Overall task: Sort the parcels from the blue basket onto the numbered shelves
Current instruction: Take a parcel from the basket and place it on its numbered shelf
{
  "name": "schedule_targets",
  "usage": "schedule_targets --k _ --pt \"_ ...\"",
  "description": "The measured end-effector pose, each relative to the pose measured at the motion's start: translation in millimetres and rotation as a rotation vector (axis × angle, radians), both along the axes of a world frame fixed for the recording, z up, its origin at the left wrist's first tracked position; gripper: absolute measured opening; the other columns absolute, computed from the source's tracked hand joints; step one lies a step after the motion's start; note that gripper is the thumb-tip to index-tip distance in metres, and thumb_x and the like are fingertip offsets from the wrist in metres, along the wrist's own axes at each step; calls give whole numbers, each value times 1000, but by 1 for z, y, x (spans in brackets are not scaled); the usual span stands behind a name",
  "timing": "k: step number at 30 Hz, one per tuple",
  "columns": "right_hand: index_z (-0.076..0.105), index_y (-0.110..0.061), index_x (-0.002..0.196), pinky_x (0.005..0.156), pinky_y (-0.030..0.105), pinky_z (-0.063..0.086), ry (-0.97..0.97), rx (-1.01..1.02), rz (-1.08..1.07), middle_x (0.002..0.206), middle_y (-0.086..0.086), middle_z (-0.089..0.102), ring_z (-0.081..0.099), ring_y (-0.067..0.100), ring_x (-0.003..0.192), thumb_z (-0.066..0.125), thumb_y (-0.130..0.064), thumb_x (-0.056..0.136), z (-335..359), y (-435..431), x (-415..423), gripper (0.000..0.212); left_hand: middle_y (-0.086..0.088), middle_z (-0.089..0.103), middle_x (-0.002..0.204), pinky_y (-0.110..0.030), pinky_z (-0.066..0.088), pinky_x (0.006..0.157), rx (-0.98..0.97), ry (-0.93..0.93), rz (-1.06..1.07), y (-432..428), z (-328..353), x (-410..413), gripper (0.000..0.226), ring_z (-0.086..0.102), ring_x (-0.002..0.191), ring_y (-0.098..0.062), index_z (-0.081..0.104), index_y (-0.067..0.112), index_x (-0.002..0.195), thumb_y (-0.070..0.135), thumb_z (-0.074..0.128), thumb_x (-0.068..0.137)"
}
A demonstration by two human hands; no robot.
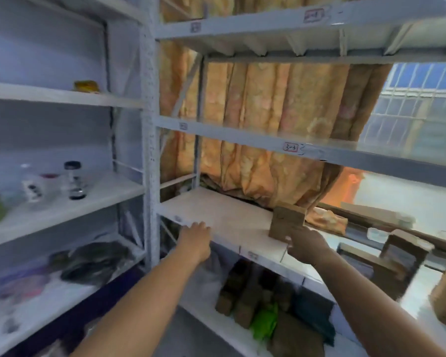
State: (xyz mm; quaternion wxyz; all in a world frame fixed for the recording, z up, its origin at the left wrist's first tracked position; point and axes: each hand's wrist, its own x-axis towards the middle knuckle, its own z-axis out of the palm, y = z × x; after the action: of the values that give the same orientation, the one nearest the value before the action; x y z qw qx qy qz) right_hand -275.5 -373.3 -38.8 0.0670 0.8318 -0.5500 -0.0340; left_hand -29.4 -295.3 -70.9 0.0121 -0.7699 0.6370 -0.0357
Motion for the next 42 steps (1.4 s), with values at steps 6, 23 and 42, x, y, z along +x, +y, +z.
schedule_targets --k 6,23,42 --pt "41 -17 142 106 32 38 84 181 260 147 3 40 42 23 133 44 -24 98 -5 39 191 44 -12 57 124 -38 46 95 300 179 223 109 -15 177 34 56 109 -29 58 10 122 24 45 94" --pt "54 4 127 107 44 39 170 788 569 138 25 48 47 39 126 47 -20 97 -201 125 591 39 -13 62 114 -37 47 89 605 342 698 332 -157 503 28 59 108 -29 60 -1 109 13 38 96" --pt "28 -20 148 107 30 37 117 846 265 151 0 35 40 20 134 40 -27 99 -479 -150 677 51 -1 44 144 -34 49 96 504 685 747 -1 -448 592 46 54 120 -20 33 21 144 26 36 99"
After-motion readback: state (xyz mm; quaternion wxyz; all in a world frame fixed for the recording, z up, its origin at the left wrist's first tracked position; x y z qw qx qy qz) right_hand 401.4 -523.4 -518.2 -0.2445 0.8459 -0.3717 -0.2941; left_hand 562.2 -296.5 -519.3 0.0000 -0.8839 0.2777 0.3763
